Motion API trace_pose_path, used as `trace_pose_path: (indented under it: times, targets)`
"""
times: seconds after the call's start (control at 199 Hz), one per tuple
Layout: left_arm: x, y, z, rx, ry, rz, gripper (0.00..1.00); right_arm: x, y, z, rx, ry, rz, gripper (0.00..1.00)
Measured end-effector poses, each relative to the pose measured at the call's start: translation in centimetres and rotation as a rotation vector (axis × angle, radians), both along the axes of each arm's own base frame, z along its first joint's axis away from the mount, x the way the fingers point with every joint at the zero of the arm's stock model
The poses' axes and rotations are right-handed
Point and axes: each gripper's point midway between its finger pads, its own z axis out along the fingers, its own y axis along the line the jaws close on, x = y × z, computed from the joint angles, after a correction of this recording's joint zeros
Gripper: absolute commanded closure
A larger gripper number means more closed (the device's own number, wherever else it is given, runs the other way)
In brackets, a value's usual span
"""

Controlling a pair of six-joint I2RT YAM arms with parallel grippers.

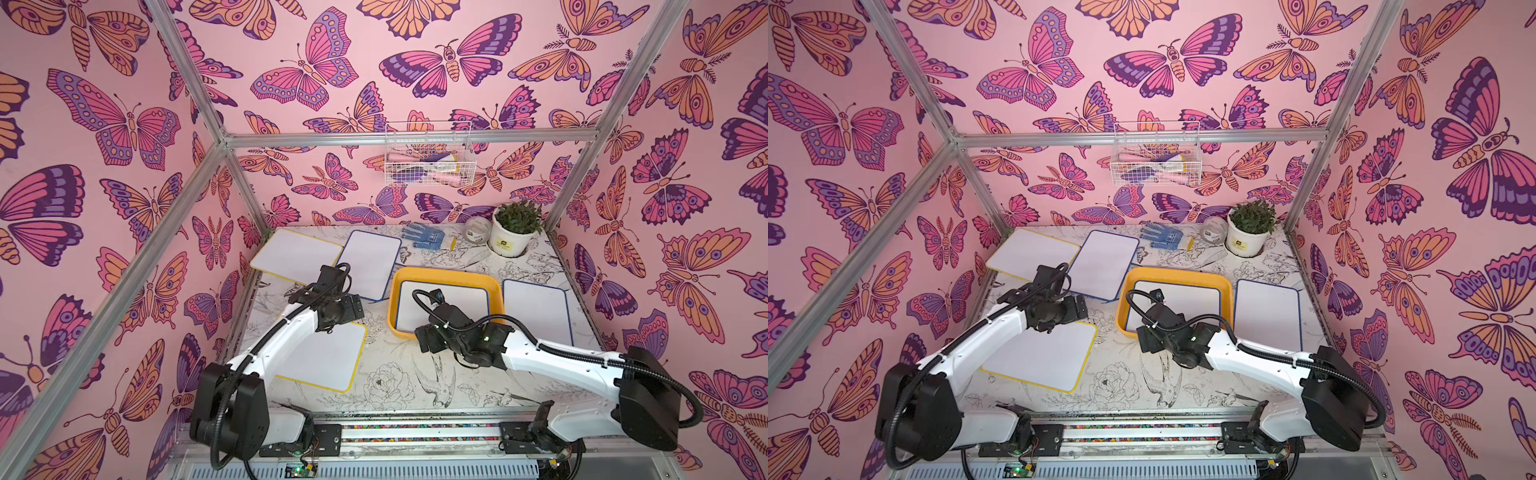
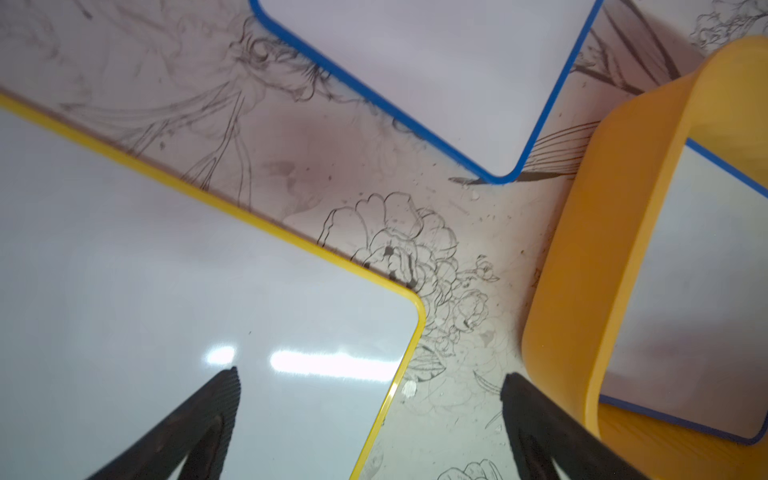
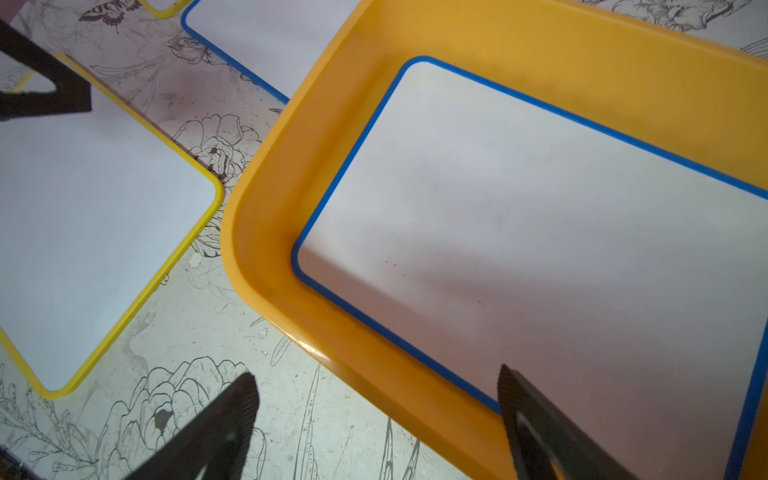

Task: Put the whiteboard into the storage box
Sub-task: Place the whiteboard in the storage box, then adjust the storage box at the center of the board.

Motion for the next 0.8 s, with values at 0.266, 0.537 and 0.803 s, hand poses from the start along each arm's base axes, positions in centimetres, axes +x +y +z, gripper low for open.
trace_pose_path:
  times: [0.266,0.537,0.803]
  targets:
    - [-5.2,2.1,-1.9,-0.012,0.079,0.139,0.00,0.4,1.4,-0.1,0.011,-0.022,0.036,0.08]
    - [-6.5,2.9,-3.2,-0.052,0.150,0.233,0.00,-0.1,5.6,-1.4,-0.040,-0.025,0.106,0.09]
    - [-8.6,2.6,-5.0,-0.097,0.226,0.272,0.00,1.1,5.1,-3.8,-0.156,-0.047,0.083,0.09]
